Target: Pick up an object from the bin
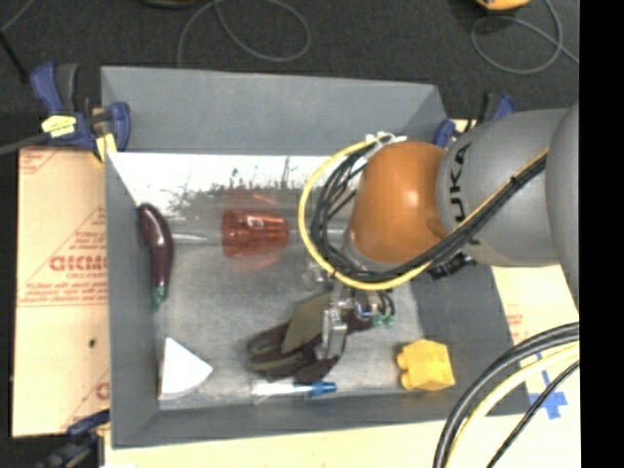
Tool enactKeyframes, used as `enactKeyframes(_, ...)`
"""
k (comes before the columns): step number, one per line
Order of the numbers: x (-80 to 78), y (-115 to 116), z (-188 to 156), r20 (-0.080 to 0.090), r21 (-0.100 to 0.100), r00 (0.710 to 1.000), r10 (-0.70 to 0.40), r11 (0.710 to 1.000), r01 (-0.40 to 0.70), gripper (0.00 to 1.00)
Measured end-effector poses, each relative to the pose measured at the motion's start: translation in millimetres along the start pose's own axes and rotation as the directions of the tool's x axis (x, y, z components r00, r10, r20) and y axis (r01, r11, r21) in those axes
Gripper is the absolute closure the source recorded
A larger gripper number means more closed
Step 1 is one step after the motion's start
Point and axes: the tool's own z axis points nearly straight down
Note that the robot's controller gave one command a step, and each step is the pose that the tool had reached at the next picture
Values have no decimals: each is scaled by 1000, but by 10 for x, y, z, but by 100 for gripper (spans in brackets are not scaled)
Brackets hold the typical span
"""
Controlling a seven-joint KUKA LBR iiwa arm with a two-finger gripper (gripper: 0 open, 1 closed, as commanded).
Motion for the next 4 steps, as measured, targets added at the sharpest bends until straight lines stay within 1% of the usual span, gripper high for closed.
enactKeyframes(1,-17,1,-45,8,-1,1000,1,1000,-1,0)
enactKeyframes(2,-17,1,-44,8,-1,1000,1,1000,-1,0)
enactKeyframes(3,-172,-169,-233,6,2,998,-61,998,61,0)
enactKeyframes(4,-36,-226,-96,17,5,975,-223,975,223,0)
